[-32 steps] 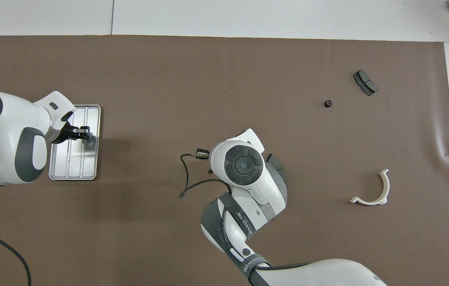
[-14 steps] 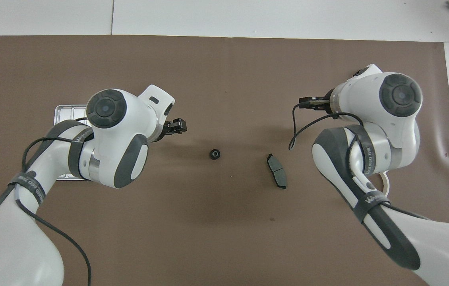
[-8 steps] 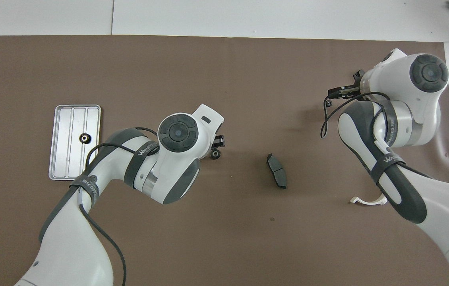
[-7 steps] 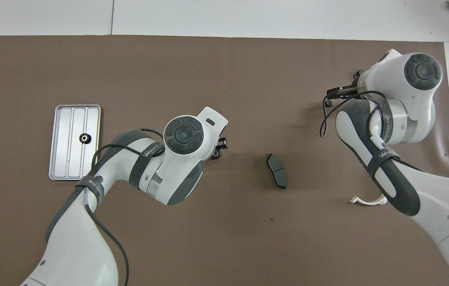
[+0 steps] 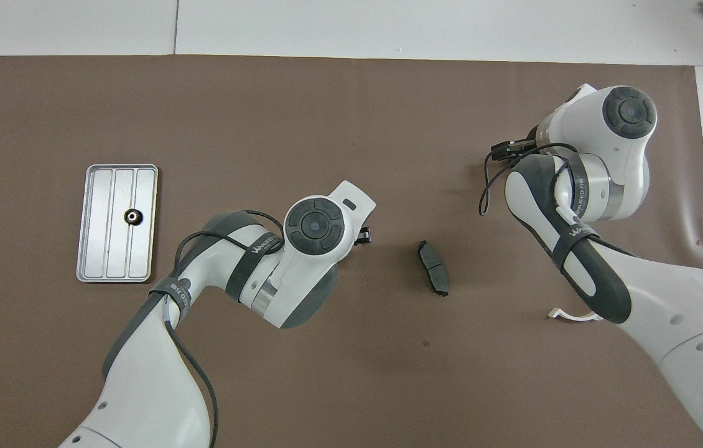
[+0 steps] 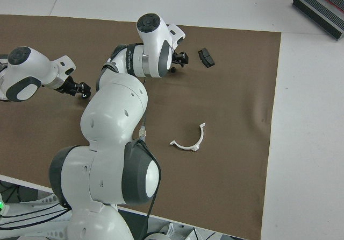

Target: Pick bearing gear from pile to tray

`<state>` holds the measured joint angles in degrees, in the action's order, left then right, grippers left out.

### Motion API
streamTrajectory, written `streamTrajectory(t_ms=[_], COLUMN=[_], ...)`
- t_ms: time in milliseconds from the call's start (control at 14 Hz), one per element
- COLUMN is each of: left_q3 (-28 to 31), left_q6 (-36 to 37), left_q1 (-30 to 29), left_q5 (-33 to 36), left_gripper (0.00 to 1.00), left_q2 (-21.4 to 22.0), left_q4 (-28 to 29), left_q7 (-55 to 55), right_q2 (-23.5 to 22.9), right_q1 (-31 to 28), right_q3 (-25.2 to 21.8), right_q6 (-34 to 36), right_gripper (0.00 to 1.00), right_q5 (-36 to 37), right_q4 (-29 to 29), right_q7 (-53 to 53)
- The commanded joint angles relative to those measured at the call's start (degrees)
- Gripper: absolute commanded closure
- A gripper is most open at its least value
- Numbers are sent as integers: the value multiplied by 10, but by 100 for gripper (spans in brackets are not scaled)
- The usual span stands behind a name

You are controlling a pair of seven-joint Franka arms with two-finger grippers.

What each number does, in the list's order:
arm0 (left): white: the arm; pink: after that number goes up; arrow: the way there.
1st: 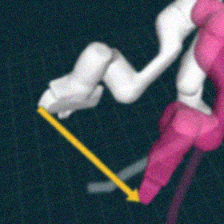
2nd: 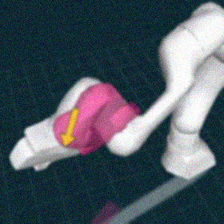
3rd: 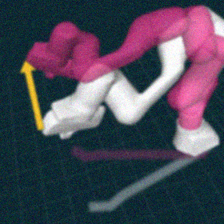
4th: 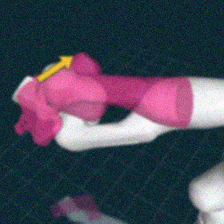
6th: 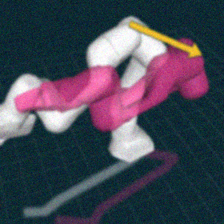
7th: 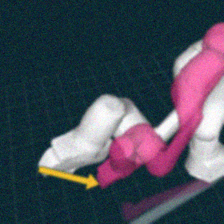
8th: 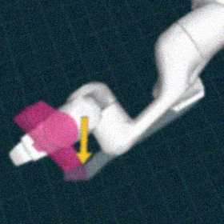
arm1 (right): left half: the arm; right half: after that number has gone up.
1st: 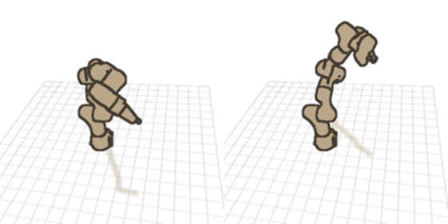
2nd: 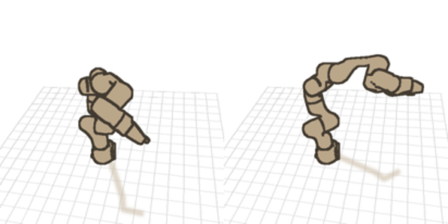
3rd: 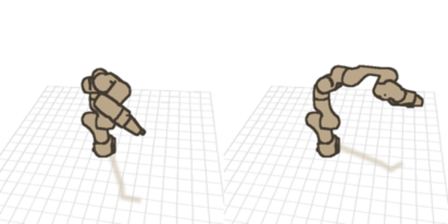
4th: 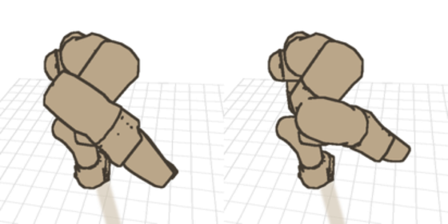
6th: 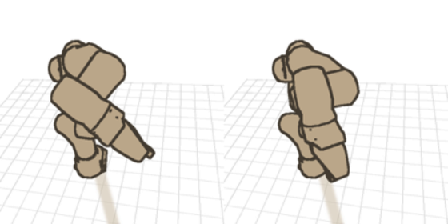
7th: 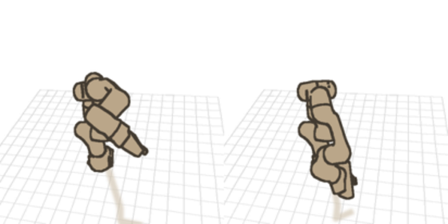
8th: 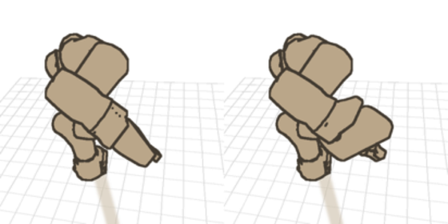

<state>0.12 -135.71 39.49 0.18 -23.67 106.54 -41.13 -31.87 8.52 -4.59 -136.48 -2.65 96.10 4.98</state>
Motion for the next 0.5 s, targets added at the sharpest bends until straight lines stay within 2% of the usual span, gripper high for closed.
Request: streamTrajectory(t_ms=[0,142,214,427], left_q3=[10,10,10,10], left_q6=[-26,-35,-35,-37], left_q1=[15,16,17,21], left_q5=[13,13,13,13], left_gripper=[25,27,28,33], left_q2=[-1,-1,-1,-1], left_q4=[16,22,23,24], left_q7=[-8,-8,-7,-6], right_q2=[8,8,8,10], right_q1=[-9,-9,-9,-9], right_q3=[6,6,6,6], right_q6=[2,4,4,3], right_gripper=[14,32,38,44], right_q5=[-14,-14,-14,-15], right_q4=[15,15,15,23], right_q7=[33,33,32,32])
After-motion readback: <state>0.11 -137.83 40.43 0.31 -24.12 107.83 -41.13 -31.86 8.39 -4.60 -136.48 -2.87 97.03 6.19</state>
